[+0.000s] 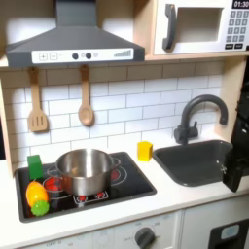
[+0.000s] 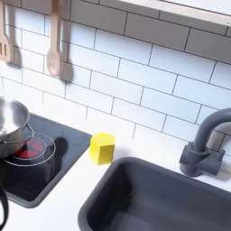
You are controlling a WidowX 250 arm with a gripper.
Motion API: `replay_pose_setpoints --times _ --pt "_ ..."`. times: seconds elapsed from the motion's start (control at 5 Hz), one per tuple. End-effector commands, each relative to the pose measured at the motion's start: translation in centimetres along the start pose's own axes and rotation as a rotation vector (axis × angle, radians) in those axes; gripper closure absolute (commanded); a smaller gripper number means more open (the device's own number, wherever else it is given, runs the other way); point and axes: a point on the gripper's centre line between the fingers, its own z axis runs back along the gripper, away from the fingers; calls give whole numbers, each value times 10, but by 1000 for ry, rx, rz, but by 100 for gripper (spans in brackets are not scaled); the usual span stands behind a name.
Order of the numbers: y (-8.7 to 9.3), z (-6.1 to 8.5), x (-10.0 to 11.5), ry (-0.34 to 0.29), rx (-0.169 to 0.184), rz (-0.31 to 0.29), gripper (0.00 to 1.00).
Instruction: Slide pot right
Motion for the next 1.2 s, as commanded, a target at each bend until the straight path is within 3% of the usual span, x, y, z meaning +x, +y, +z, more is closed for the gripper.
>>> replay_pose_setpoints --times 0.0,0.4,1.0 --pt "0 0 0 0 0 0 0" --pt "12 -9 25 3 11 24 0" --pt "22 -14 66 -35 40 1 0"
